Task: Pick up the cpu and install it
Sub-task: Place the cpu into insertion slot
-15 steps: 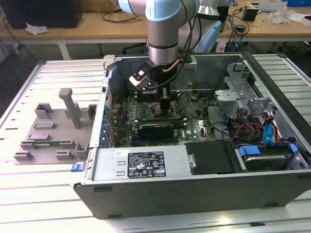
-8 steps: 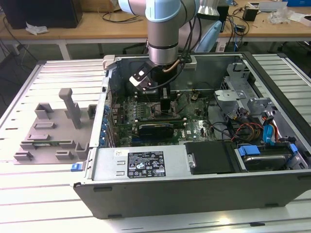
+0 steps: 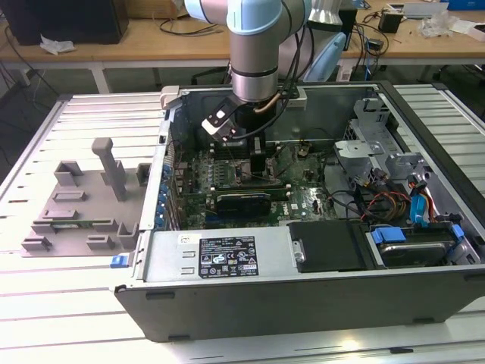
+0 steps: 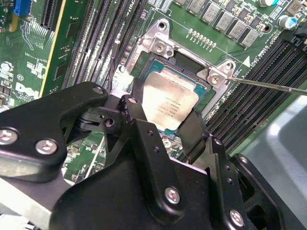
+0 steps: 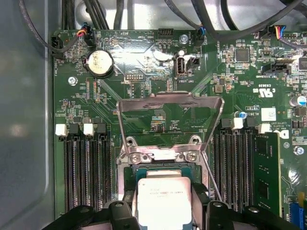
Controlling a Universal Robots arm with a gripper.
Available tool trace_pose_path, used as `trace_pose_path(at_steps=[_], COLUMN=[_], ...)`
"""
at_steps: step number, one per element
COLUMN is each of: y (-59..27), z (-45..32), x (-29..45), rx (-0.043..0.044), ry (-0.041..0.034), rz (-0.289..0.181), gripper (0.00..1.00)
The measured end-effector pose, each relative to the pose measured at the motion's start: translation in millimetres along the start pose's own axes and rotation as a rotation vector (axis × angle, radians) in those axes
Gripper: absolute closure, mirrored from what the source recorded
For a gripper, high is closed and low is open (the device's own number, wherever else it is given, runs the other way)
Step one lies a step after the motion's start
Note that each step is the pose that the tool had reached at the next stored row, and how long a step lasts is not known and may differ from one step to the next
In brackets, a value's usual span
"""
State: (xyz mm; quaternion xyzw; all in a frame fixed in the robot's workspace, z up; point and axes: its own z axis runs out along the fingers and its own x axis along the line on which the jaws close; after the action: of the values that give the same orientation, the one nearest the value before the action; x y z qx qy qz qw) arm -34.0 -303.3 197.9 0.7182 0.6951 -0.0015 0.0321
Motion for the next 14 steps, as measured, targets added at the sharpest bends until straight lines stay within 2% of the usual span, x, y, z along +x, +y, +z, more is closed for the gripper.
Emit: trace_pose_path(at_steps=[2, 3, 14], y=[0.0, -0.1, 0.1], z=[-0.2, -0.4, -3.9], x=[-0.2, -0.3, -0.5], rx=[0.0002, 0.0004, 0.0004], ry=[-0.0015, -0.0019, -0.0020], rz=[0.000, 0.000, 0.000], gripper=[0.45, 0.39, 0.39])
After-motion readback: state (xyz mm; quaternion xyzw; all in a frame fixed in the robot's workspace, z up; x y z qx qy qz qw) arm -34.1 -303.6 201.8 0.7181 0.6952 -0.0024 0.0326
